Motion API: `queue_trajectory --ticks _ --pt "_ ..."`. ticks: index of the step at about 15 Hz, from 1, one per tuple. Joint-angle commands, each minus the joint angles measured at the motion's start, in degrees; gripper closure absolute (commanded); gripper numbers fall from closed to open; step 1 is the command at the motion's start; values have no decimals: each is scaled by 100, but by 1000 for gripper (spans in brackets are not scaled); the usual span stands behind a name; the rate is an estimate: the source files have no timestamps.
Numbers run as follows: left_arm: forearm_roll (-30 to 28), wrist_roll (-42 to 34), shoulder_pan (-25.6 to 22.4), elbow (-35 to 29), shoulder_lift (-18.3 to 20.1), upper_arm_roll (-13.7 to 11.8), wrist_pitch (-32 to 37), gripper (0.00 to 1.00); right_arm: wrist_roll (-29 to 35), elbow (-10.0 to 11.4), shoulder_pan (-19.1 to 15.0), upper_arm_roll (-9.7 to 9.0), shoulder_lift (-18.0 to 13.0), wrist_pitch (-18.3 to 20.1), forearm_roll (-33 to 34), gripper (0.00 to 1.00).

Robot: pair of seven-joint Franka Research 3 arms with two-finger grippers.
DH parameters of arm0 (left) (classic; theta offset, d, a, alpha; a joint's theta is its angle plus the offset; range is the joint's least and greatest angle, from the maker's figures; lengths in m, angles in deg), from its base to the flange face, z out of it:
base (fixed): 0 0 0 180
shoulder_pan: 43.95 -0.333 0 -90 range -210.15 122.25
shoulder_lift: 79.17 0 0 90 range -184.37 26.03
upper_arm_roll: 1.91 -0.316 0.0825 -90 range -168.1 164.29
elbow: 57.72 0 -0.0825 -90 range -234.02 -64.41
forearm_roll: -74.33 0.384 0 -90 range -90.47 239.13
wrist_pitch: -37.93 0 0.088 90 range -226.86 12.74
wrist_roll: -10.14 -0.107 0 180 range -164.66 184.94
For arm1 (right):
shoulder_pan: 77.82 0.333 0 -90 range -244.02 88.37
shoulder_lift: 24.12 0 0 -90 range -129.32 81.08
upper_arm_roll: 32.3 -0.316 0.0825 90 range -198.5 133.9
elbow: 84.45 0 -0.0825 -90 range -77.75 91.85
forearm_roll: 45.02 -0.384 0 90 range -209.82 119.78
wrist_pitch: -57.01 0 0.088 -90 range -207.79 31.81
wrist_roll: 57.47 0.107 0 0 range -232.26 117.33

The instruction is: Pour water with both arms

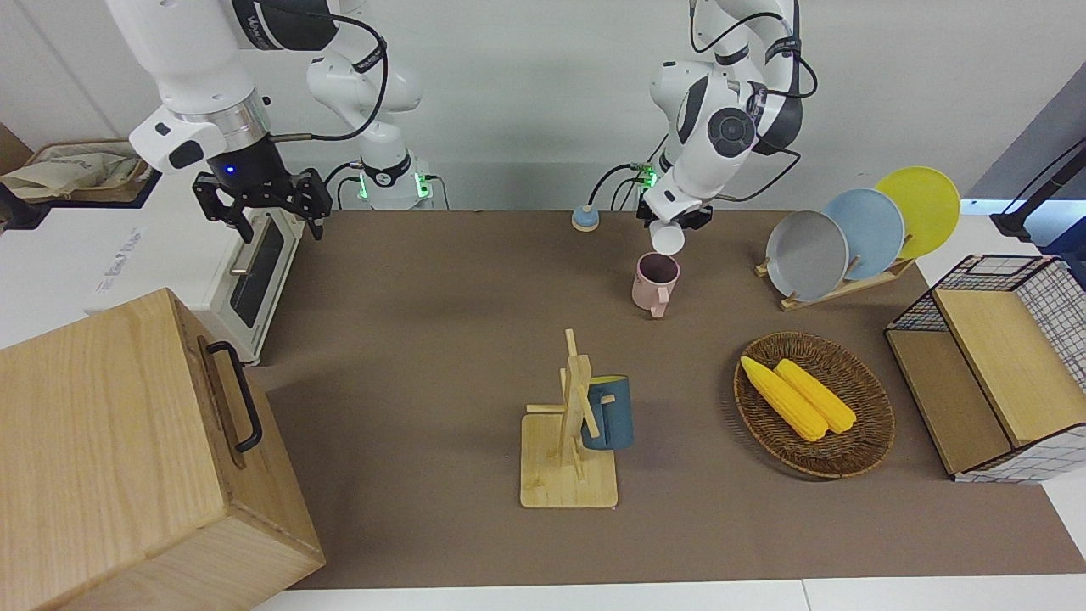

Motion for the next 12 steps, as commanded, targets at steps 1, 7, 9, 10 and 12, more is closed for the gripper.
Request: queue_trajectory --ticks 1,7,9,10,12 --pt "40 200 22 525 -407 -51 478 1000 -69 22 -56 -29 -38 -48 -167 9" --pt "268 472 22 1054 -848 -42 1068 1000 -69 22 -56 -29 -38 -48 -167 9" --pt "268 464 22 1062 -848 -42 1077 1000 -69 22 -47 -29 -38 -48 -167 9" --pt "268 464 22 1063 -848 -42 1103 1000 -69 22 -47 -29 -38 -48 -167 9" --pt "286 473 22 1080 -848 -42 1147 1000 -69 22 -56 -29 -38 -48 -167 9"
